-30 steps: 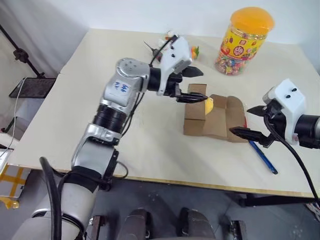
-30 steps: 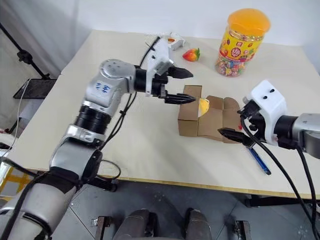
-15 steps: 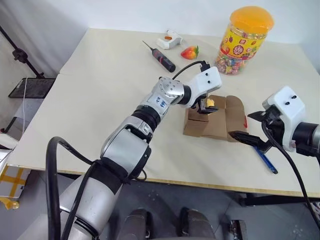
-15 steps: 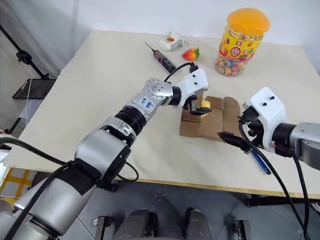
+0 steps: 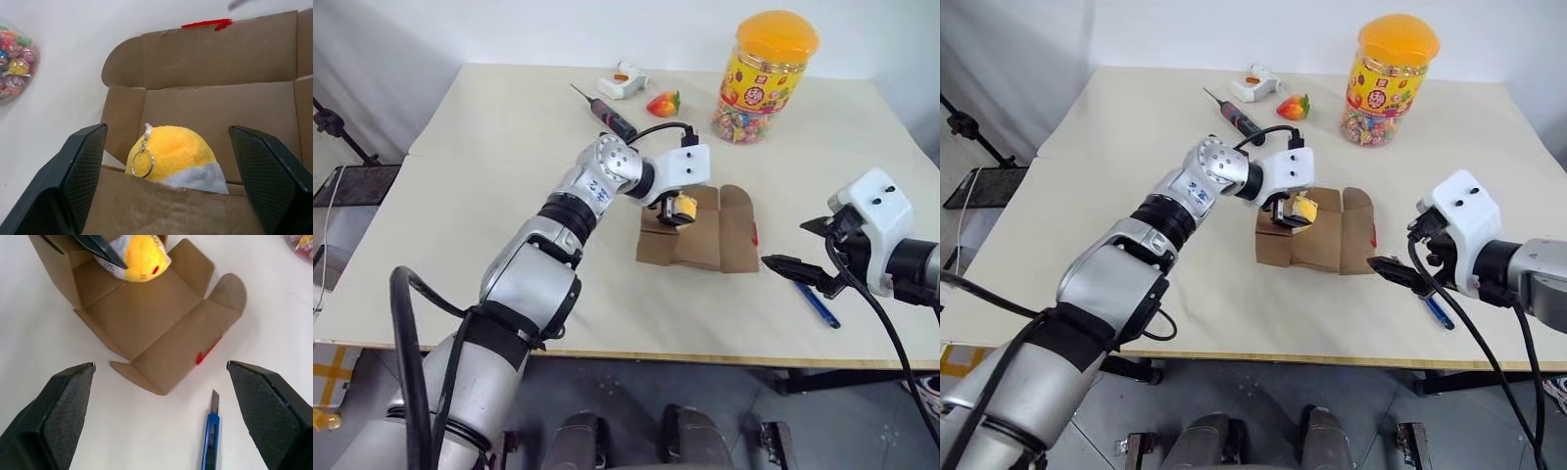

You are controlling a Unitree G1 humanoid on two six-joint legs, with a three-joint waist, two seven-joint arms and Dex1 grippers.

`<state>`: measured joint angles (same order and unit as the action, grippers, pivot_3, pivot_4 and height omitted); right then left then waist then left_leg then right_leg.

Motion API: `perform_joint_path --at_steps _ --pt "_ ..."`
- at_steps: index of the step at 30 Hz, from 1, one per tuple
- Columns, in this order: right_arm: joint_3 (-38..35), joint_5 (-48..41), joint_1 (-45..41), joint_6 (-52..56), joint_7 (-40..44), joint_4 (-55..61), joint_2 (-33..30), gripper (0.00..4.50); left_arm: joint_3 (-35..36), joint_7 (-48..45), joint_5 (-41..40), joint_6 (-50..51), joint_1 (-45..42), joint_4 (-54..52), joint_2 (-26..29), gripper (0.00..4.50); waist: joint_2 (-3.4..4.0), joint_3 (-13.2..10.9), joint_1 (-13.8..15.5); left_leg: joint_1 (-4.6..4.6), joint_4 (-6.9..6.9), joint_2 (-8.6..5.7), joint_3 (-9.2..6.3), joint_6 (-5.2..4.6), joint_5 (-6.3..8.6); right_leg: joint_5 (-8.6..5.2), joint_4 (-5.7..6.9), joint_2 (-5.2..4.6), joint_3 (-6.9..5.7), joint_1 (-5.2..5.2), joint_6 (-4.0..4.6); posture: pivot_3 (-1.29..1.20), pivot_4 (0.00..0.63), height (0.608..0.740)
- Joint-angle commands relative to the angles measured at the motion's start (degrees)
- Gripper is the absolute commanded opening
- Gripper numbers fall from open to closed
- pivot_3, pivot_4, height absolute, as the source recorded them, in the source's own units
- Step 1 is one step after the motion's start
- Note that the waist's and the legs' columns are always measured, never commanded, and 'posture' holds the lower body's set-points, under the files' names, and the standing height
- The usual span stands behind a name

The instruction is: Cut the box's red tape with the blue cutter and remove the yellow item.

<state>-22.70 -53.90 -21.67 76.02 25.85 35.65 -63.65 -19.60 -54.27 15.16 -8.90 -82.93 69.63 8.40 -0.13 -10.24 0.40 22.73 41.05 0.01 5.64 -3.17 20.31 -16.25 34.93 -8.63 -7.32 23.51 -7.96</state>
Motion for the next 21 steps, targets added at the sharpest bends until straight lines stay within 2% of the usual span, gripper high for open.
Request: perform_joint_path --at_steps 1,3,9,11,15,21 --pt "0.2 1.0 -1.5 -1.8 1.2 -0.3 -1.3 4.50 -3.2 -5.5 3.7 1.0 4.5 0.8 3.5 4.19 0.00 0.0 -0.3 -0.03 0.00 0.00 0.01 0.00 0.00 0.00 0.00 0.00 0.01 -0.02 0.00 0.00 0.150 0.740" --pt "1.1 1.1 -2.3 -2.3 1.8 -0.6 -1.6 4.50 -3.8 -11.7 3.4 0.5 6.6 -2.7 6.8 4.19 0.02 0.0 -0.5 -0.12 -0.05 0.01 0.09 0.00 0.00 0.00 0.03 0.00 0.09 -0.04 0.00 0.00 0.150 0.740" --pt "2.6 1.8 -3.4 -3.1 3.2 -1.3 -2.0 4.50 -4.1 -24.3 1.3 2.6 11.2 -14.6 11.7 4.19 0.16 0.1 -1.1 -0.45 -0.25 0.10 0.46 0.04 0.02 -0.05 0.09 0.07 0.36 -0.04 0.09 0.00 0.150 0.740" --pt "2.7 1.9 -3.5 -3.3 3.4 -1.4 -2.0 4.50 -3.1 -20.9 1.2 4.1 11.0 -15.5 11.2 4.19 0.16 0.1 -1.0 -0.44 -0.26 0.10 0.51 0.04 0.02 -0.05 0.10 0.07 0.42 -0.01 0.09 0.00 0.150 0.740" --pt "3.3 2.1 -3.9 -3.4 3.5 -1.4 -1.8 4.50 -2.6 -7.7 3.5 3.6 9.2 -11.6 7.7 4.19 0.12 0.1 0.2 -0.33 -0.08 0.02 0.45 -0.02 0.04 -0.03 0.15 -0.02 0.46 0.01 0.05 0.00 0.150 0.740" --pt "3.7 2.1 -4.8 -3.1 3.3 -1.3 -1.7 4.50 -7.9 -3.0 9.8 -1.1 7.8 -7.8 7.2 4.19 0.11 0.1 1.2 -0.32 0.05 -0.04 0.45 -0.12 0.09 0.01 0.15 -0.09 0.49 -0.03 0.00 0.00 0.150 0.740"
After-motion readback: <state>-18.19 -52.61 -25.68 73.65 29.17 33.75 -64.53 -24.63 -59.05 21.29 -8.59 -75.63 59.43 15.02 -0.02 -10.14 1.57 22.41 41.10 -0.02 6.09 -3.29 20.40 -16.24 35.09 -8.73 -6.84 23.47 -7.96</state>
